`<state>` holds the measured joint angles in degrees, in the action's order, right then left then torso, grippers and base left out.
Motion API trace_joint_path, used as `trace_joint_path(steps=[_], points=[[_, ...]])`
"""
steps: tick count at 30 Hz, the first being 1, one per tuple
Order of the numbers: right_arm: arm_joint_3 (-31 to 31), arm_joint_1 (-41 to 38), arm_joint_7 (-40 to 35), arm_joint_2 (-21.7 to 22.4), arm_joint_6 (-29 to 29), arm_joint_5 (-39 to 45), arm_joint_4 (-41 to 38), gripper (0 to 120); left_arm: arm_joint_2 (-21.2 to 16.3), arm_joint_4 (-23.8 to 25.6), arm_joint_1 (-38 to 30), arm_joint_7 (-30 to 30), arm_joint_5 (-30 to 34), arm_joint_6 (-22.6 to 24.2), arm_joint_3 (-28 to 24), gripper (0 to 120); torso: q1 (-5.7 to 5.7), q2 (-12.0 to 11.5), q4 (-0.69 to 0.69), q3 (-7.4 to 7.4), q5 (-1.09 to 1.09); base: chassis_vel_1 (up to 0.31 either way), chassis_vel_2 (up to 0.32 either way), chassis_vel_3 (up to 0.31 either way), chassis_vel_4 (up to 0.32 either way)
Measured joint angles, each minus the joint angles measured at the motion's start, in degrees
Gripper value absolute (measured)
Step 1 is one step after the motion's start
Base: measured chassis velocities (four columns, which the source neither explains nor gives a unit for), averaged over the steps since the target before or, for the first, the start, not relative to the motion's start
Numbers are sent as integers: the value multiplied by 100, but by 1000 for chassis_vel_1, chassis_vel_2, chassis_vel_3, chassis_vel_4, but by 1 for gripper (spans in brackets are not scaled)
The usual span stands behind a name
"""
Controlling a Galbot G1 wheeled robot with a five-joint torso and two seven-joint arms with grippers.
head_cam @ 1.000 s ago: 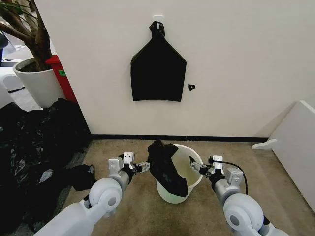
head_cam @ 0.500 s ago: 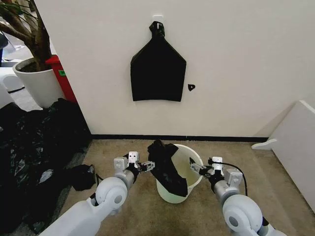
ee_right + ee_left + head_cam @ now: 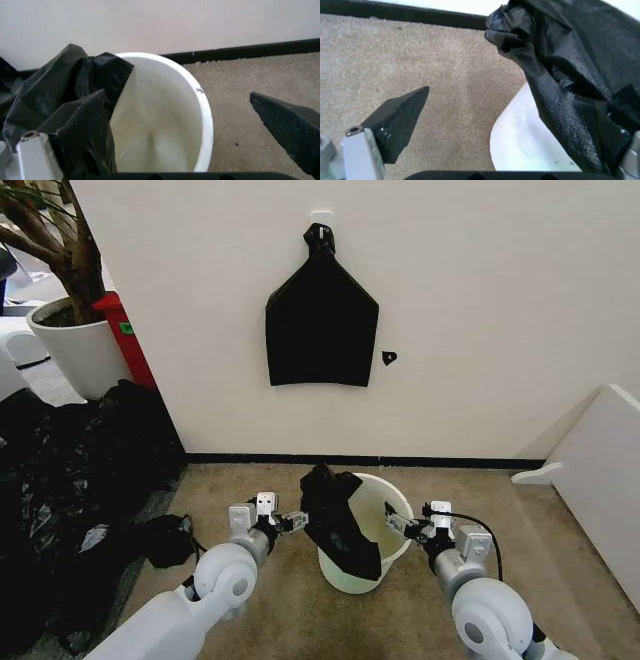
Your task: Place the garbage bag over the trash bin.
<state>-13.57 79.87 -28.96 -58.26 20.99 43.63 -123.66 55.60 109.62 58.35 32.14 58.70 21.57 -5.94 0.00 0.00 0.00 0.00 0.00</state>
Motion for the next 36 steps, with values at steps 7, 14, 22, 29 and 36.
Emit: trace_joint_path(steps=[7, 14, 22, 29, 36], points=[[1, 40, -14, -3, -13, 0, -14, 100, 115, -224, -27, -88, -132, -48, -53, 100, 0, 0, 0, 0, 0, 0, 0, 0, 0], [-2, 49, -22, 0, -19, 8, -25, 100, 242, -466, -43, -187, -303, -115, -109, 100, 0, 0, 0, 0, 0, 0, 0, 0, 0], [-9, 34, -31, 59, -18, 16, -99, 100, 370, -834, 9, -356, -605, -272, -117, 100, 0, 0, 0, 0, 0, 0, 0, 0, 0], [64, -378, -87, 389, 352, 345, -522, 100, 283, -613, 28, -295, -641, -342, -116, 100, 0, 0, -1, 0, 0, 0, 0, 0, 0], [1326, -1605, -1171, 777, 1213, 1572, -689, 100, 286, -598, 55, -297, -722, -379, -141, 100, 0, 0, 1, 0, -1, 0, 0, 0, 0]])
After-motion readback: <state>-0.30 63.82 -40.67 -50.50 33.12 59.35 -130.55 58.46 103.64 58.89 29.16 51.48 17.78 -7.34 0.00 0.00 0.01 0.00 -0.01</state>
